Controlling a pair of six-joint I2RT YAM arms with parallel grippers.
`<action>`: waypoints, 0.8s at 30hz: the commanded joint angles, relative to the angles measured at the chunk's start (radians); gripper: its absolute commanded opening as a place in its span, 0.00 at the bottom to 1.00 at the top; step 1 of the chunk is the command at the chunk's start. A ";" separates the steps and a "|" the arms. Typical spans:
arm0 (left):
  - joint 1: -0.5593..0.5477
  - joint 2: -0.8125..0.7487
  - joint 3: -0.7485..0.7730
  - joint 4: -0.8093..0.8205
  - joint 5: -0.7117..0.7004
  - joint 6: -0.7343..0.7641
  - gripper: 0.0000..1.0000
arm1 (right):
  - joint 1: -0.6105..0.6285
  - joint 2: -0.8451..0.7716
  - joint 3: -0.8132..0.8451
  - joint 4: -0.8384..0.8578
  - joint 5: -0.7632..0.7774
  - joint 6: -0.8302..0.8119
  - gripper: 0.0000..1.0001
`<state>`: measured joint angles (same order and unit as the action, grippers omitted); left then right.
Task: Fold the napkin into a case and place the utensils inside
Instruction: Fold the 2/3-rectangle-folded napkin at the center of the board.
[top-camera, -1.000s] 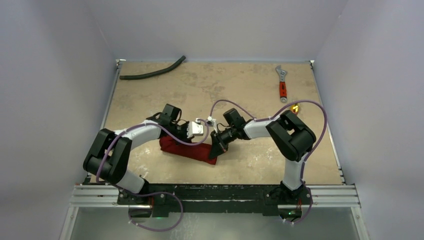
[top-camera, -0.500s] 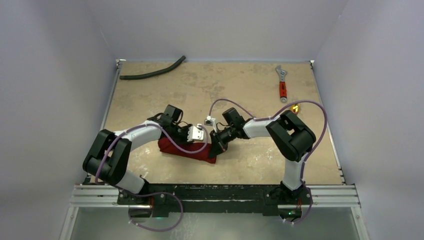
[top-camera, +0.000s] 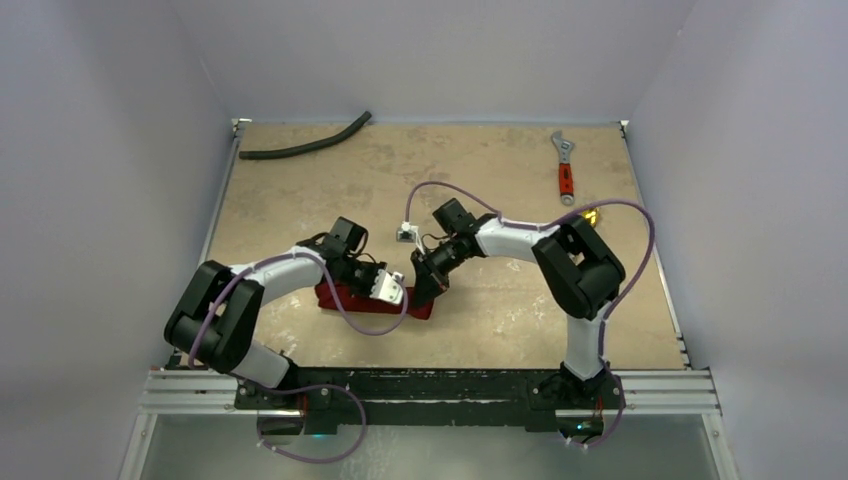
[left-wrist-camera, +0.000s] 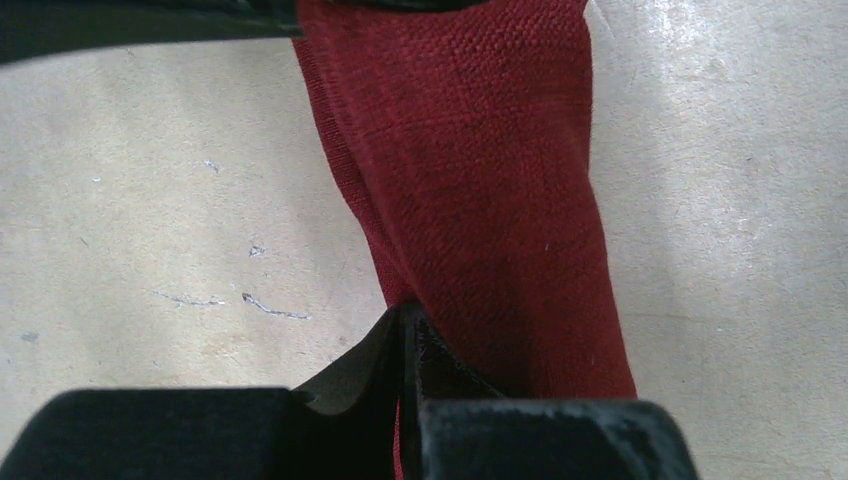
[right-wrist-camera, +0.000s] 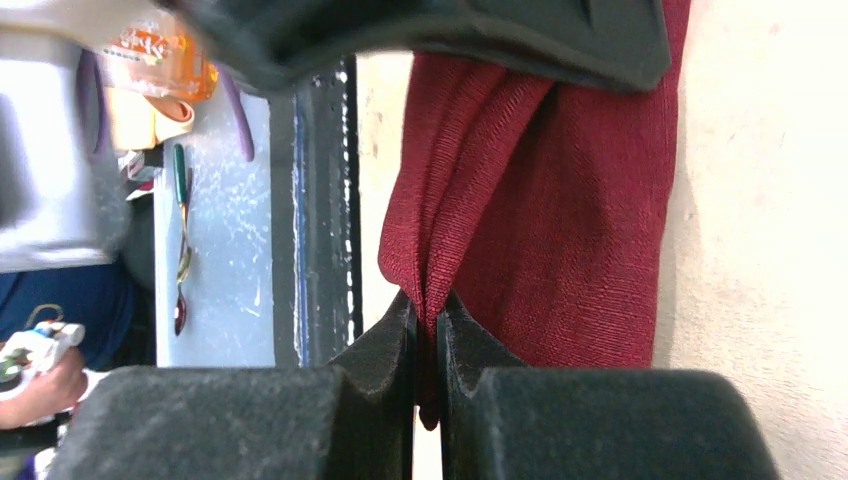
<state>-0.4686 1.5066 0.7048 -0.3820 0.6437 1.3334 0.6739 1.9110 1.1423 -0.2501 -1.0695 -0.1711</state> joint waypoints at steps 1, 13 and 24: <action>-0.011 -0.036 -0.032 -0.030 0.028 0.060 0.00 | 0.001 0.084 0.018 -0.135 -0.038 -0.087 0.07; -0.011 -0.281 -0.034 0.080 0.051 -0.055 0.04 | -0.010 0.169 0.033 -0.171 -0.028 -0.113 0.06; -0.098 -0.255 -0.032 -0.376 0.058 0.363 0.08 | -0.013 0.161 0.046 -0.167 -0.066 -0.103 0.05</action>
<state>-0.5270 1.2354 0.7006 -0.6521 0.6926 1.5440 0.6655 2.0838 1.1706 -0.3912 -1.1133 -0.2523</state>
